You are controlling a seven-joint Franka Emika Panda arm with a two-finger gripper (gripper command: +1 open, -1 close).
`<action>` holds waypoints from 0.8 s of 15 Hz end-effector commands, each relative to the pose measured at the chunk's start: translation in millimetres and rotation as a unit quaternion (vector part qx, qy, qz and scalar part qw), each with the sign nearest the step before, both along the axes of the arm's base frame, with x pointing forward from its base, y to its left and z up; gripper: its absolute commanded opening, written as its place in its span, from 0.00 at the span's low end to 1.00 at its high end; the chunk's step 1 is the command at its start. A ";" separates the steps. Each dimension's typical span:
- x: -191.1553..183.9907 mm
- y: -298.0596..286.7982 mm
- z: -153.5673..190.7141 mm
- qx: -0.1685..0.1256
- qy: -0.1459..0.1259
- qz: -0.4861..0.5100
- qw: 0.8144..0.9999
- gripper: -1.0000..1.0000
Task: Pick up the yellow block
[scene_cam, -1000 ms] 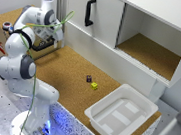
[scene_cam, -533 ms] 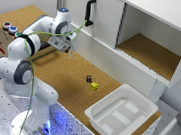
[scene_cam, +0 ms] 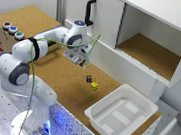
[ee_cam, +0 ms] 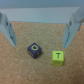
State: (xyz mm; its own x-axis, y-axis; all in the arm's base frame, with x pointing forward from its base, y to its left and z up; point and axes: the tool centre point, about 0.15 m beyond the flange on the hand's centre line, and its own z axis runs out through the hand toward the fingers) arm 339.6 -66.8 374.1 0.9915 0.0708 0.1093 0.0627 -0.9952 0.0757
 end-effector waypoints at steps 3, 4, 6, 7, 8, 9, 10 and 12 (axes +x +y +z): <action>8.3 -72.0 -45.2 0.012 0.021 0.057 0.998 1.00; 10.1 -77.1 -50.5 0.025 0.023 0.061 0.998 1.00; 17.9 -76.7 -61.3 0.025 0.026 0.089 0.995 1.00; 23.0 -74.8 -65.6 0.019 0.025 0.102 0.994 1.00; 27.6 -73.1 -70.4 0.015 0.024 0.108 0.994 1.00; 33.3 -71.0 -75.9 0.012 0.023 0.108 0.994 1.00; 39.0 -68.3 -83.1 0.015 0.024 0.105 0.994 1.00; 53.0 -59.5 -99.3 0.013 0.027 0.091 0.995 1.00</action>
